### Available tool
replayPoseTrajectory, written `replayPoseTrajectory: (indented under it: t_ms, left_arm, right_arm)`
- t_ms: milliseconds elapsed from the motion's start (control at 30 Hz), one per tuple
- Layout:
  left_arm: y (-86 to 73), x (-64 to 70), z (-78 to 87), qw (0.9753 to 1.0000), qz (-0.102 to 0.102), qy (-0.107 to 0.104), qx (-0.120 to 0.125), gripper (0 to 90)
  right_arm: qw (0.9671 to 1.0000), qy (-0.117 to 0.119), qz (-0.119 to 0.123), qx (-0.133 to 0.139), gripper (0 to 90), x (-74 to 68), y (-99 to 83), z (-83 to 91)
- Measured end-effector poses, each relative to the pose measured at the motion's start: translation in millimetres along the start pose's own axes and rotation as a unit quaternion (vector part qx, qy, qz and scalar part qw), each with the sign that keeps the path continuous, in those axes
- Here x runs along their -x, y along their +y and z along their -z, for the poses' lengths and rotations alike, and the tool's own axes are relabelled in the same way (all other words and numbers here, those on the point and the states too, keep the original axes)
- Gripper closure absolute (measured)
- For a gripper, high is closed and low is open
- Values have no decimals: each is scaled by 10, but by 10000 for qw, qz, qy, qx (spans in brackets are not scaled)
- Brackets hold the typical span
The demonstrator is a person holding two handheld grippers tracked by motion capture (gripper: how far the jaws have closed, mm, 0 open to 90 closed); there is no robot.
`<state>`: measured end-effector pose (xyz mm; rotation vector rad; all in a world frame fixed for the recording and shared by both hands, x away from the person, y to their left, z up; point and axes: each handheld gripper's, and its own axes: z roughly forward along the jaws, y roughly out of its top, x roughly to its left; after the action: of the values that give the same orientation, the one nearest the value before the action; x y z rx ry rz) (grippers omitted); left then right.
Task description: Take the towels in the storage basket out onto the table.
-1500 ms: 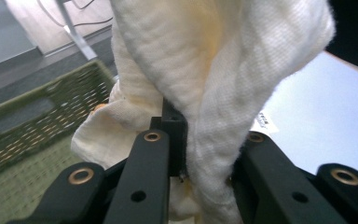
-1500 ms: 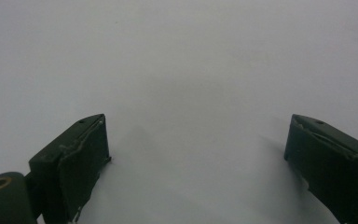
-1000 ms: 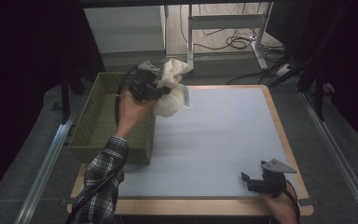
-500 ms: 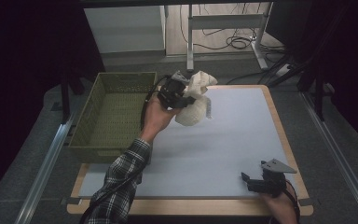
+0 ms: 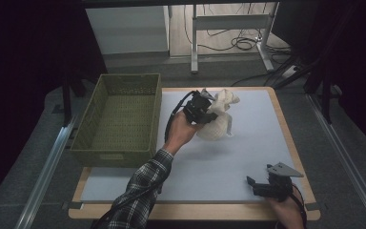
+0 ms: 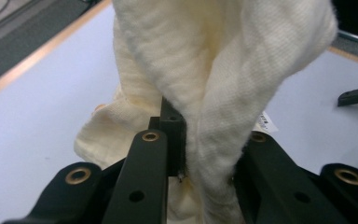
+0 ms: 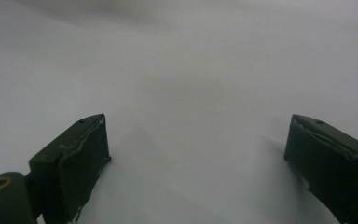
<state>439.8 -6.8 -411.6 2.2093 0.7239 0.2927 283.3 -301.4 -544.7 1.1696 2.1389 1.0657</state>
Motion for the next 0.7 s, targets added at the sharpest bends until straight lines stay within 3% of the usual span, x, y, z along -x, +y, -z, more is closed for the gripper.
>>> replayPoseTrajectory:
  t_ms: [33, 67, 100, 267, 633, 700]
  left_arm:
    - [0, 0, 0, 10000, 0, 0, 0, 783]
    - [-43, 24, -115, 10000, -11, -5, -78, 782]
    - [-43, 24, -115, 10000, -11, -5, -78, 780]
    - [-201, 70, -424, 9997, 27, -75, -249, 771]
    - [-436, 47, -786, 9984, 104, 83, -550, 698]
    - [-530, 18, -881, 9974, 101, 201, -688, 666]
  right_arm:
    - [10000, 0, 0, 0, 65, 0, 0, 0]
    - [10000, 3, 5, 3, 65, 1, 0, 0]
    - [10000, 2, 4, 3, 65, 1, 0, 0]
    - [10000, 5, 1, 3, 65, 1, -1, 1]
    - [10000, 2, 5, 5, 65, 2, -2, 1]
    - [10000, 4, 5, 5, 65, 3, -2, 1]
